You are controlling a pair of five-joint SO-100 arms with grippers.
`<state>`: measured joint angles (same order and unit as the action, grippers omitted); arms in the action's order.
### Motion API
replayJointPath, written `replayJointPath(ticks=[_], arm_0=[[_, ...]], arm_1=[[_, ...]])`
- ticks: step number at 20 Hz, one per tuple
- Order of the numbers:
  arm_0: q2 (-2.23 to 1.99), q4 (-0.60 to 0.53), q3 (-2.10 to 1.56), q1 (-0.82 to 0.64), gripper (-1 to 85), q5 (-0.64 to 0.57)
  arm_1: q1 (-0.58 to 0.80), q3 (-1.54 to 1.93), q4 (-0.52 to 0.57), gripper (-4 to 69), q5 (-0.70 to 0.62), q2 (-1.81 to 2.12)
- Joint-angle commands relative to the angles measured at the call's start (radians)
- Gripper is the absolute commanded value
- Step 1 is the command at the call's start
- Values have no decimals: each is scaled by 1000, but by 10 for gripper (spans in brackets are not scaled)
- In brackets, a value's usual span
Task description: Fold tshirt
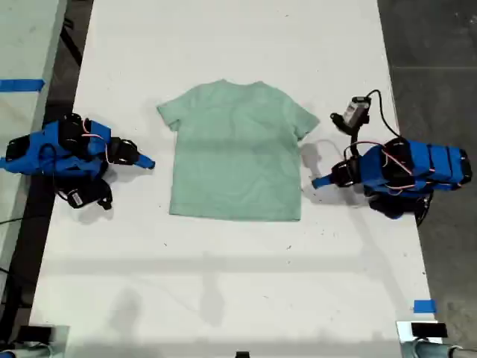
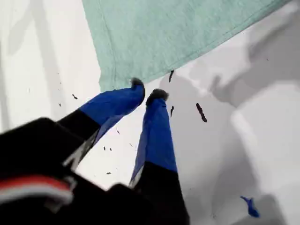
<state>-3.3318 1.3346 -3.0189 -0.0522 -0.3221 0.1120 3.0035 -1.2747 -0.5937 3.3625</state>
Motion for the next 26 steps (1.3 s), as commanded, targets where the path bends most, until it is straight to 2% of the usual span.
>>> replayJointPath(ticks=[1,9,11,13,15,18,21,23,26], arm_0=[[3,-83,5,21,1,367],[3,-74,5,17,3,374],[3,-38,5,11,38,442],[3,-49,5,18,31,457],[2,-60,8,21,1,459],[11,-60,35,2,1,468],[235,-100,143,-15,1,446],[416,-149,249,-34,1,403],[624,-126,446,-114,1,295]], arm_1=[[17,-5,140,3,969,5],[21,-3,137,3,974,5],[14,-8,103,3,989,5],[6,-15,43,3,996,5],[-3,-26,49,3,994,5],[5,-78,32,3,930,2],[14,-155,29,3,864,-91],[48,-273,26,3,792,-244],[141,-511,-20,3,626,-503]])
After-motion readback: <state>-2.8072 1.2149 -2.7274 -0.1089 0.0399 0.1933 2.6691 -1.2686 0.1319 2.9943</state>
